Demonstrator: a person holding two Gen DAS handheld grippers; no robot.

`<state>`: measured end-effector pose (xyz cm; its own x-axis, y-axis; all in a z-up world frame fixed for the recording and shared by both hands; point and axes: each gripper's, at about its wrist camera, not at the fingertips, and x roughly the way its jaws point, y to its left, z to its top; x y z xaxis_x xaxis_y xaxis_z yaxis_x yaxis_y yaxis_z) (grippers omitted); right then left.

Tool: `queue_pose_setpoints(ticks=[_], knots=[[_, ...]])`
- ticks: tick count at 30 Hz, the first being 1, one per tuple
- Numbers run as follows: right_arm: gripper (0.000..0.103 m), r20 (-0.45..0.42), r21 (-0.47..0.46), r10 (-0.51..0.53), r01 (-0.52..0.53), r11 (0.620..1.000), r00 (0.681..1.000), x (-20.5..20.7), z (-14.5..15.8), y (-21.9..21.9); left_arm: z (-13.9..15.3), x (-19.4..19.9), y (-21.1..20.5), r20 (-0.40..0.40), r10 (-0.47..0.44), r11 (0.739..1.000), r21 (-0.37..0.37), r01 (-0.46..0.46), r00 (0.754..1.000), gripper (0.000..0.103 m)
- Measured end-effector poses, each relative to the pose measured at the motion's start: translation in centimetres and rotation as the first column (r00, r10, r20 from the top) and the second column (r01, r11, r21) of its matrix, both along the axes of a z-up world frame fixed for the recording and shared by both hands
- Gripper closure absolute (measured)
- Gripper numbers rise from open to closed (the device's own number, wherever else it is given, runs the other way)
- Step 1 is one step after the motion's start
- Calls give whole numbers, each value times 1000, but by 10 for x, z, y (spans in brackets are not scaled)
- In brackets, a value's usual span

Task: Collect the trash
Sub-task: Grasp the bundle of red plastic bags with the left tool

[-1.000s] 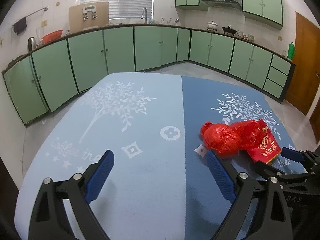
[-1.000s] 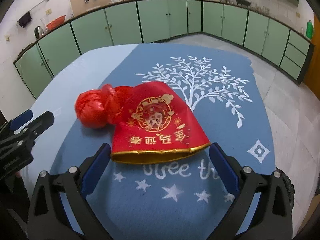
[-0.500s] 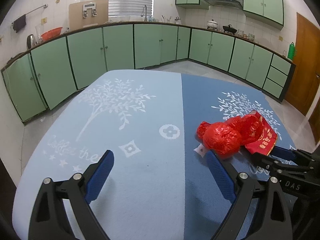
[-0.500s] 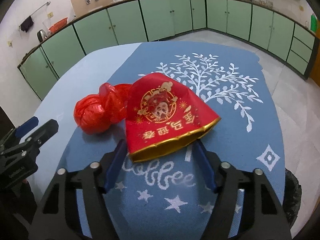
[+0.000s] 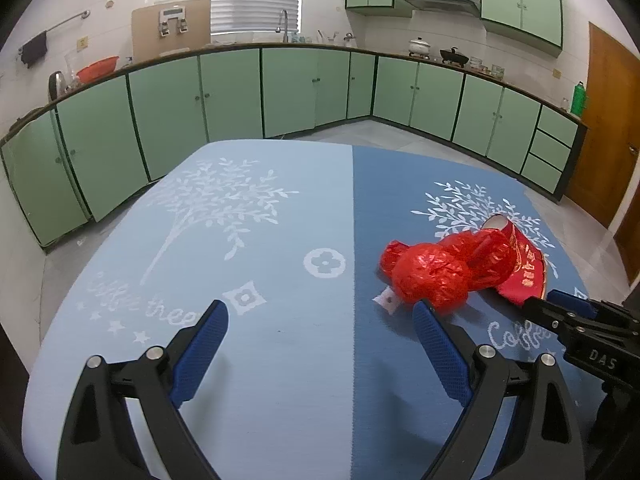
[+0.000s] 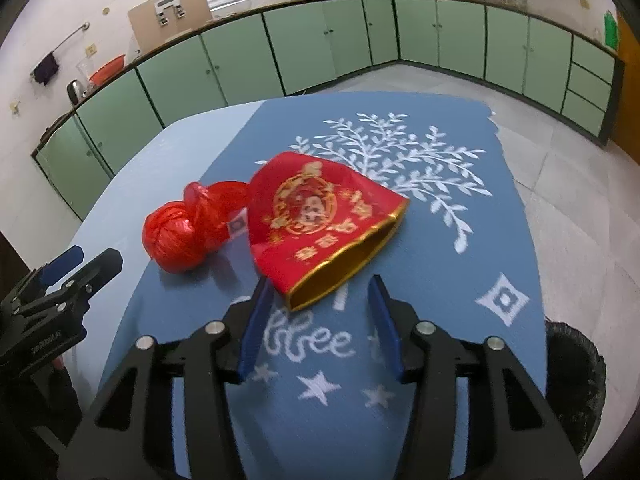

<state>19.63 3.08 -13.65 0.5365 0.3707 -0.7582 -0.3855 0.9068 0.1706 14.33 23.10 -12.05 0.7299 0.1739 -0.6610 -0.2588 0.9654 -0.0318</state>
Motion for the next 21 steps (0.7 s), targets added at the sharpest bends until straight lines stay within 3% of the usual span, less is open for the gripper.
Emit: queue_pose_setpoints(ticks=[5, 21], knots=[[16, 53, -15, -40, 41, 999, 998, -4, 10, -6, 1, 1, -4, 2, -5, 1000, -4, 5, 1000, 11], [11, 76, -96, 44, -37, 995, 996, 37, 9, 25, 3, 15, 8, -4, 23, 1000, 2, -23, 1000, 11]])
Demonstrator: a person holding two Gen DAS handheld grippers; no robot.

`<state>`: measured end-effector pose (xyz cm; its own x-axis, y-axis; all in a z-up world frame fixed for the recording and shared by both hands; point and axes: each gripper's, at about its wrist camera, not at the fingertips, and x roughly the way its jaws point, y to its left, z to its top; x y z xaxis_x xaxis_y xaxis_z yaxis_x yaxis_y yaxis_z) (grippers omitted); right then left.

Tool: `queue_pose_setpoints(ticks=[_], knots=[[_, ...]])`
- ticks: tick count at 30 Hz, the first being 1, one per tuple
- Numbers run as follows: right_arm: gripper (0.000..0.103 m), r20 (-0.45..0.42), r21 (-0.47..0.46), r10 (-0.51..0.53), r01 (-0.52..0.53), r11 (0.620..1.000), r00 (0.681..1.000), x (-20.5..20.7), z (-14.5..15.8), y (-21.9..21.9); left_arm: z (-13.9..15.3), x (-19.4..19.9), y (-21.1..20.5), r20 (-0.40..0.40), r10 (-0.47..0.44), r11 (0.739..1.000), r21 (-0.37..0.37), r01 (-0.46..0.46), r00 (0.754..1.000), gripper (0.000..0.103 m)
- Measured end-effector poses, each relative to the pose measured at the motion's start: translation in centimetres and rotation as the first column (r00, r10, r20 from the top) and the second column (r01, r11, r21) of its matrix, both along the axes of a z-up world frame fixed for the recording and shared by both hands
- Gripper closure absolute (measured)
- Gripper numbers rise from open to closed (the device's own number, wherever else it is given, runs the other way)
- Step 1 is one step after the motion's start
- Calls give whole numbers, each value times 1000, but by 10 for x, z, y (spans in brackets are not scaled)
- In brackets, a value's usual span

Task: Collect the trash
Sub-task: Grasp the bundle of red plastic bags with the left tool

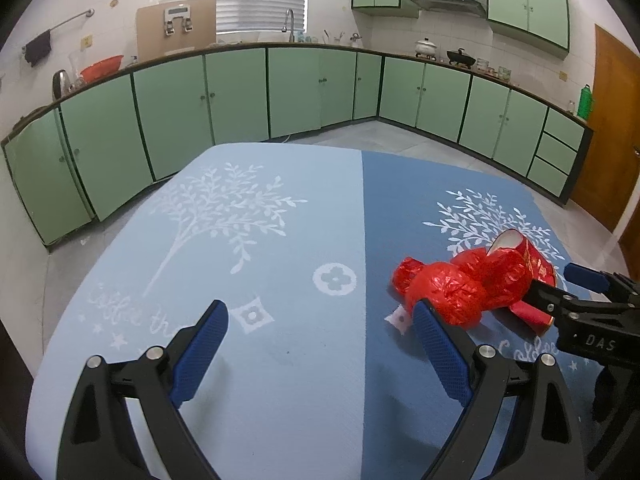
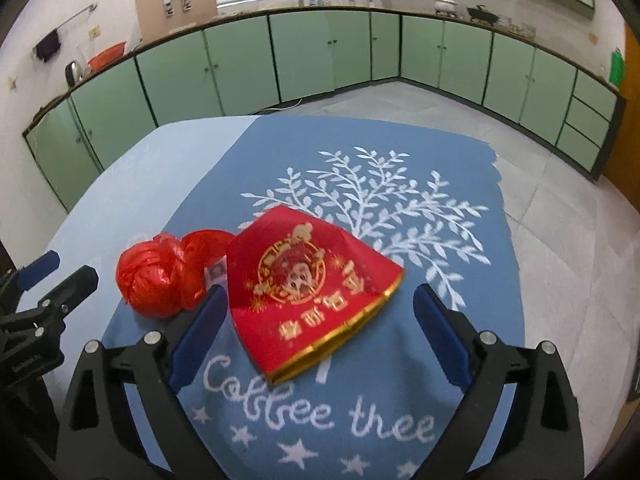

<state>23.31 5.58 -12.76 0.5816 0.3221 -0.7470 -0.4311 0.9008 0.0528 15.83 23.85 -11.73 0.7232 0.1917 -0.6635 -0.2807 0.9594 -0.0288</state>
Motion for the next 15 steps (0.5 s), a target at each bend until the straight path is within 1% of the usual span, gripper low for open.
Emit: queue_pose_setpoints(ticks=[4, 7, 10, 13, 15], knots=[[10, -12, -8, 29, -29, 1000, 999, 7, -4, 4, 0, 2, -2, 2, -19, 1000, -22, 19, 1000, 11], [10, -29, -4, 25, -25, 1000, 999, 9, -9, 2, 3, 2, -7, 19, -45, 998, -39, 46, 999, 11], [10, -42, -24, -26, 25, 999, 999, 13, -12, -6, 4, 5, -12, 24, -61, 997, -38, 62, 998, 11], [10, -54, -23, -77, 76, 997, 996, 18, -14, -18, 6, 9, -17, 26, -75, 996, -45, 76, 997, 11], [10, -65, 2, -97, 98, 995, 993, 20, -14, -27, 6, 12, -21, 27, -87, 995, -55, 88, 996, 11]])
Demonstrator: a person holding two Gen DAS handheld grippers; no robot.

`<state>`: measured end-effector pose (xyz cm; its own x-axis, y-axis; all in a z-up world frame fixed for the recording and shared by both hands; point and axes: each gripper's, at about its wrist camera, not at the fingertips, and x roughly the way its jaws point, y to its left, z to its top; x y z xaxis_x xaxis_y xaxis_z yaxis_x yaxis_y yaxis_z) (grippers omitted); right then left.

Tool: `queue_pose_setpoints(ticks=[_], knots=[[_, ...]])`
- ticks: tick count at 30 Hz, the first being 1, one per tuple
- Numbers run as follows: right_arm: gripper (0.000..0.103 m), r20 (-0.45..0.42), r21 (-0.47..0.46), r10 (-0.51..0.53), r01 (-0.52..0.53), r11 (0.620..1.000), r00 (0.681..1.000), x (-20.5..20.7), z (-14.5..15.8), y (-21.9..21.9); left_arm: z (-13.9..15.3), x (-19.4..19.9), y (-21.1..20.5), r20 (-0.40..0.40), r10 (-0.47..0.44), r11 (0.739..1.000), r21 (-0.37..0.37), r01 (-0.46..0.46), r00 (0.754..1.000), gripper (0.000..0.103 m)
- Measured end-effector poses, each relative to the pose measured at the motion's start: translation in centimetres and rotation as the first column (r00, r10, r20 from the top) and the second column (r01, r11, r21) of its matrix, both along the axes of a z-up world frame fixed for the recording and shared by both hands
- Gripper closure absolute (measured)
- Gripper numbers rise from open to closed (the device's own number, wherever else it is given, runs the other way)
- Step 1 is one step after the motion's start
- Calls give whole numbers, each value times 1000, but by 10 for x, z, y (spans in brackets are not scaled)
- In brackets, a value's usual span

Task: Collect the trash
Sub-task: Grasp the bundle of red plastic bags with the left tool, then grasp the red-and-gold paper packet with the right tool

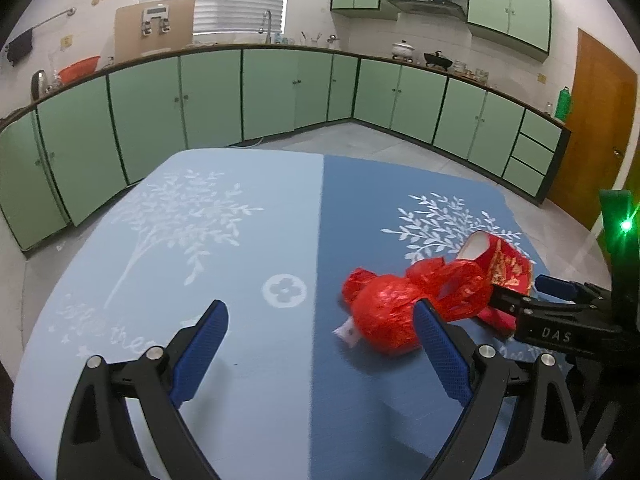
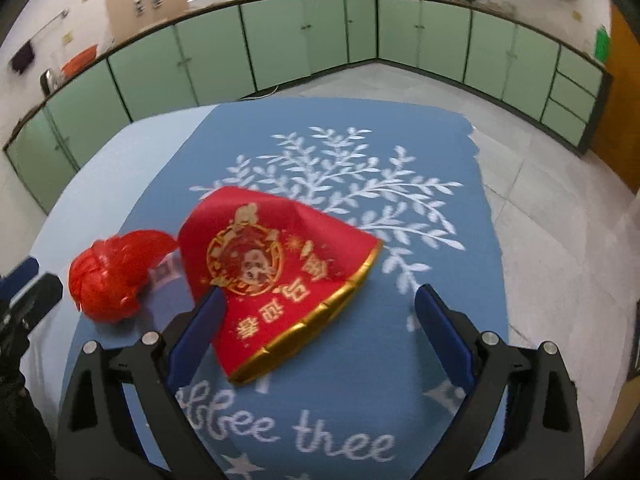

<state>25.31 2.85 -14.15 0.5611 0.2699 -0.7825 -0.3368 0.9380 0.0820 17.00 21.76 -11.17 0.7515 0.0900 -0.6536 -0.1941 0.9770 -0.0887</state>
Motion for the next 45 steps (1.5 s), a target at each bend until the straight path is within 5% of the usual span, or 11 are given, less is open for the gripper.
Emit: queue_pose_setpoints(ticks=[6, 11, 16, 18, 29, 38, 45], knots=[[10, 24, 37, -15, 14, 999, 1000, -3, 5, -11, -6, 16, -21, -26, -58, 998, 8, 59, 998, 11], [10, 54, 21, -43, 42, 999, 998, -6, 10, -25, -23, 35, -28, -127, -74, 997, 14, 76, 989, 15], [10, 56, 46, -9, 7, 999, 998, -6, 10, -25, -31, 43, -27, -166, -72, 997, -18, 70, 983, 65], [10, 64, 61, 18, -22, 998, 998, -6, 13, -19, -30, 42, -23, -155, -64, 997, -41, 58, 986, 68], [9, 56, 34, 178, -180, 983, 982, 2, 15, 26, -18, 32, 1, -137, 20, 1000, 13, -18, 990, 71], [7, 28, -45, 158, -157, 987, 987, 23, 5, 38, -27, 34, 11, -159, 41, 999, 3, -41, 986, 71], [13, 1, 10, 148, -148, 989, 989, 31, 3, 29, -28, 37, 7, -164, 33, 999, 9, -32, 986, 71]])
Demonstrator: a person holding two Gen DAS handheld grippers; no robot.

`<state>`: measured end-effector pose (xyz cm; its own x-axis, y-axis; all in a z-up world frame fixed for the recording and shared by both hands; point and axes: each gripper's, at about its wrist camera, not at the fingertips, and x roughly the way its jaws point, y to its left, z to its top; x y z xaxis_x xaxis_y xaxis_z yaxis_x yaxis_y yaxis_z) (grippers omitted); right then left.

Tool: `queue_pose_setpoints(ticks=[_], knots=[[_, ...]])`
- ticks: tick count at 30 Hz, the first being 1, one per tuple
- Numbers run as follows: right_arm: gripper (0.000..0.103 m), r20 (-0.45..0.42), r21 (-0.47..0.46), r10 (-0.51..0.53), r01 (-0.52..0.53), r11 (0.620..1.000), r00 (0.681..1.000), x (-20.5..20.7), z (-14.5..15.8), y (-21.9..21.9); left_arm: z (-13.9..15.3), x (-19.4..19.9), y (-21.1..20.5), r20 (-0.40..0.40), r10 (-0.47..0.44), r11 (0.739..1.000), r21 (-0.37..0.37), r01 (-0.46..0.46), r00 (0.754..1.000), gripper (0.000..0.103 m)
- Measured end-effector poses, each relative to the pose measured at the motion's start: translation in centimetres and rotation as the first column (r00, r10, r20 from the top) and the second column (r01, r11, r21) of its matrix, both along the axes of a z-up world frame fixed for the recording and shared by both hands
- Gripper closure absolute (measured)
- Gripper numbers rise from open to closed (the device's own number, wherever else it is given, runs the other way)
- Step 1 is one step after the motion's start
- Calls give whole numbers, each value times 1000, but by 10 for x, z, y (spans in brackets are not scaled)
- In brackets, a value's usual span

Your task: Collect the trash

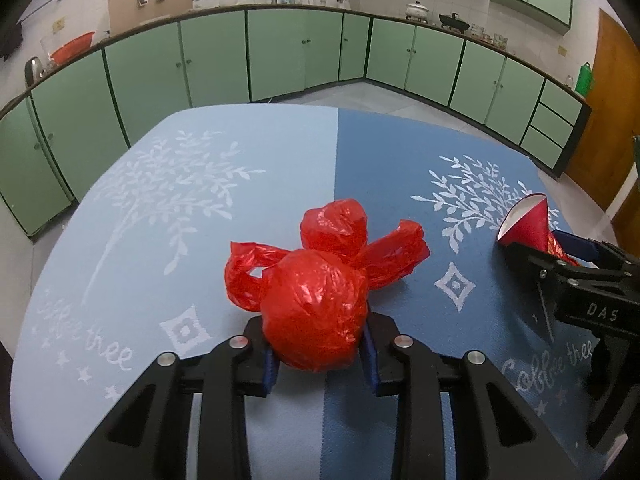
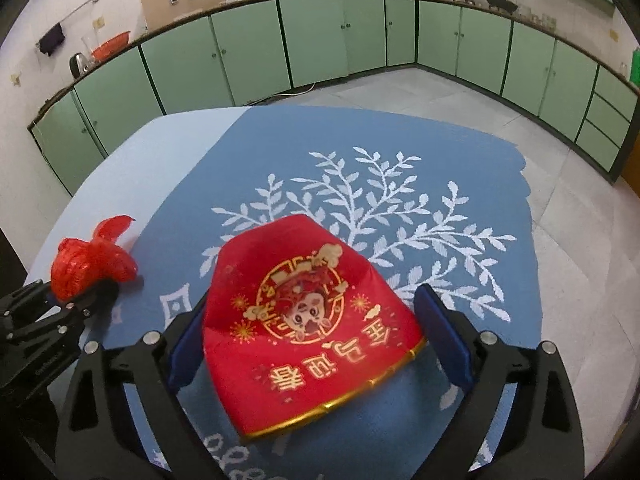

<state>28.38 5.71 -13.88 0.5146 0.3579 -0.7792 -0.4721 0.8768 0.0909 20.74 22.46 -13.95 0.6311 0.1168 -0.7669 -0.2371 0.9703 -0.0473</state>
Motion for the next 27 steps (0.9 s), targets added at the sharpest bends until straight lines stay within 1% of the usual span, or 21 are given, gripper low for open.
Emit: queue_pose_setpoints(ticks=[2, 5, 6, 8, 13, 18, 20, 22, 27], knots=[[16, 8, 7, 1, -1, 1000, 1000, -2, 3, -2, 0, 0, 0, 2, -2, 1000, 1, 2, 1000, 71], [23, 21, 22, 6, -7, 1000, 1000, -7, 8, -4, 2, -1, -2, 7, -4, 1000, 6, 4, 1000, 71], [36, 26, 28, 13, -14, 1000, 1000, -9, 11, -5, 3, -2, -3, 11, -7, 1000, 6, 7, 1000, 71], [45, 22, 49, 40, -41, 998, 999, -10, 15, -5, 5, -3, -6, 16, -12, 1000, 5, 12, 1000, 71], [48, 19, 73, 40, -41, 996, 999, -13, 23, -9, 11, -7, -14, 30, -33, 999, 3, 33, 999, 71], [57, 45, 74, 48, -51, 996, 998, -20, 32, -11, 16, -12, -18, 40, -45, 999, 2, 45, 998, 71], [59, 45, 84, 53, -56, 995, 998, -21, 36, -12, 18, -14, -20, 44, -49, 999, 2, 49, 998, 71], [59, 36, 111, 60, -63, 992, 998, -24, 39, -13, 21, -16, -21, 50, -51, 999, 0, 51, 997, 71], [62, -22, 248, 80, -72, 966, 997, -23, 48, -18, 27, -25, -22, 65, -52, 999, -1, 52, 997, 71]])
